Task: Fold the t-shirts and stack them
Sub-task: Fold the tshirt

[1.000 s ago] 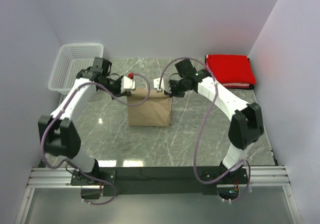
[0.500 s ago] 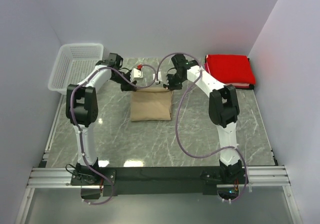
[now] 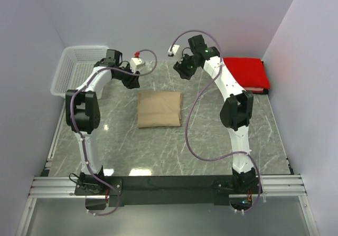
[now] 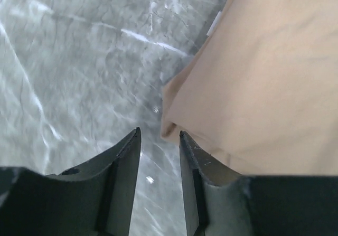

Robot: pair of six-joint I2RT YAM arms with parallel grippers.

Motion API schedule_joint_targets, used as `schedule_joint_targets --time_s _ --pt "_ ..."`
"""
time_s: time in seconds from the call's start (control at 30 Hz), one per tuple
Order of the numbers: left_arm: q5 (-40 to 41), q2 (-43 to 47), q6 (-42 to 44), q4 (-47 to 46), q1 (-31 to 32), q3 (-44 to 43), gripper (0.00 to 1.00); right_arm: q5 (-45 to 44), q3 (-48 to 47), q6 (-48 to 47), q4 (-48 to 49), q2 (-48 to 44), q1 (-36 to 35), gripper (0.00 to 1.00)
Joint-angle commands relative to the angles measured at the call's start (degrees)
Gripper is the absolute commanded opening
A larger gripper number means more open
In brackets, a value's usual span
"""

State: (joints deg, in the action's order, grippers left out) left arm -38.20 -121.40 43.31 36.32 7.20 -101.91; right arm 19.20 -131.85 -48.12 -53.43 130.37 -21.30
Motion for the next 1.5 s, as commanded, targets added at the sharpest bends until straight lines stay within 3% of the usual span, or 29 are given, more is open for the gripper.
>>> schedule_joint_targets --time_s 0.0,0.2,0.3,0.5,0.7,0.87,1.03,1.13,1.23,1.47 --pt "-3.9 6.6 -15.0 -1.3 -0.1 2.0 0.41 6.2 -2.2 17.1 -7.1 0.0 1.0 0.57" --pt "-11.8 5.7 -37.6 -4.9 0.0 5.2 0.45 19.7 9.0 33.9 -6.5 -2.4 1.1 0.50" --pt "-11.3 5.0 -44.9 -10.4 0.1 10.8 0.45 20.2 17.2 35.5 -1.3 -4.6 0.4 0.47" --pt "-9.6 -1.4 -51.0 -15.7 -0.5 11.6 0.42 19.6 11.5 36.8 1.1 4.2 1.5 0.46" --pt "-7.2 -11.6 -52.5 -11.9 -3.2 4.4 0.41 13.1 3.5 35.8 1.1 11.1 4.2 0.48" --pt "-13.8 -10.0 -50.8 -11.3 -5.6 2.9 0.41 11.7 0.4 33.8 0.3 9.4 5.3 0.49" --pt "-22.7 0.4 -53.8 -13.3 -5.6 9.9 0.41 22.8 6.2 36.9 1.1 -2.4 4.5 0.49" --pt "-24.6 5.5 -57.5 -14.7 -5.4 16.1 0.41 31.6 17.7 43.7 5.9 -7.7 2.8 0.51" --pt "-25.6 7.6 -61.8 -17.9 -5.1 22.2 0.41 37.5 24.1 51.6 11.3 -7.5 0.9 0.56" --pt "-21.9 5.1 -64.8 -20.6 -4.1 31.2 0.41 37.7 29.5 54.4 13.0 -0.9 -2.9 0.56"
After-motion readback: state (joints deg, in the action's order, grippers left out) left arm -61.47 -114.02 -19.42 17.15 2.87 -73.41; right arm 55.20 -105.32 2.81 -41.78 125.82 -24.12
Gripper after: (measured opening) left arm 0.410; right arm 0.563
